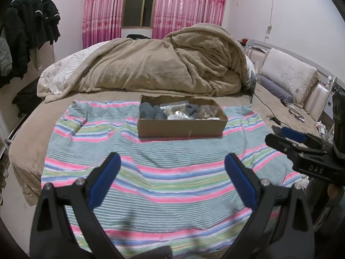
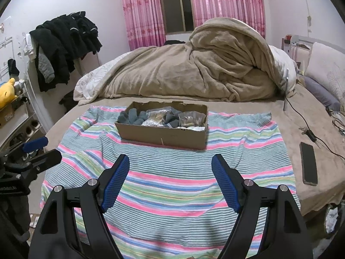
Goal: Organize objects
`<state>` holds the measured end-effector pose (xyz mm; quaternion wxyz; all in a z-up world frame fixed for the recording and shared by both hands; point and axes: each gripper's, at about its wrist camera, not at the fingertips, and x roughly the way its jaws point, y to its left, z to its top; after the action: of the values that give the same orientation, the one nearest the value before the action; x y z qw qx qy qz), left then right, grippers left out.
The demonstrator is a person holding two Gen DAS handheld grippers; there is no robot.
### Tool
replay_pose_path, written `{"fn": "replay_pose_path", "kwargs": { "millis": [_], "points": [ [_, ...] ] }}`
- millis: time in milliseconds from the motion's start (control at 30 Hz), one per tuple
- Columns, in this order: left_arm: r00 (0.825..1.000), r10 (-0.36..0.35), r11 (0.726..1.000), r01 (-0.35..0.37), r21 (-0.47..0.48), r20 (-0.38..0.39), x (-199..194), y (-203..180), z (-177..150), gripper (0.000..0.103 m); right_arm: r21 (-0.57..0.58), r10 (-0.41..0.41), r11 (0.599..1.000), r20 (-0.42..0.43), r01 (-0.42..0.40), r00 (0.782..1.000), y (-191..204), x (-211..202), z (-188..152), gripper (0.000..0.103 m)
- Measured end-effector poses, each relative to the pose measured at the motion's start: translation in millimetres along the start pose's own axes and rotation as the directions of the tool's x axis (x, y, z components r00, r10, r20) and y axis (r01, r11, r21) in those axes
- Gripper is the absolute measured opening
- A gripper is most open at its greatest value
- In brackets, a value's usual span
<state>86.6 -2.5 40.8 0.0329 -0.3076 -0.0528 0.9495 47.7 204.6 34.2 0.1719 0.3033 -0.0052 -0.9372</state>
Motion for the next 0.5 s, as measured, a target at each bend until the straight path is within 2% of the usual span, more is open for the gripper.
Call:
{"fn": "replay_pose_path", "kwargs": {
  "millis": [233, 500],
  "points": [
    [1.0, -0.008, 1.0, 0.008, 0.014, -0.023, 18, -3, 2, 0.098, 0.012, -0.003, 1.0, -0.017, 0.003, 1.0, -10, 14, 0, 0.081],
    [1.0, -0.01, 1.0, 0.01, -0.016, -0.029, 35, 0, 3, 0.098, 0.024, 0.0, 1.0, -0.033, 0.0, 0.999, -21, 30, 1, 0.081]
  ]
}}
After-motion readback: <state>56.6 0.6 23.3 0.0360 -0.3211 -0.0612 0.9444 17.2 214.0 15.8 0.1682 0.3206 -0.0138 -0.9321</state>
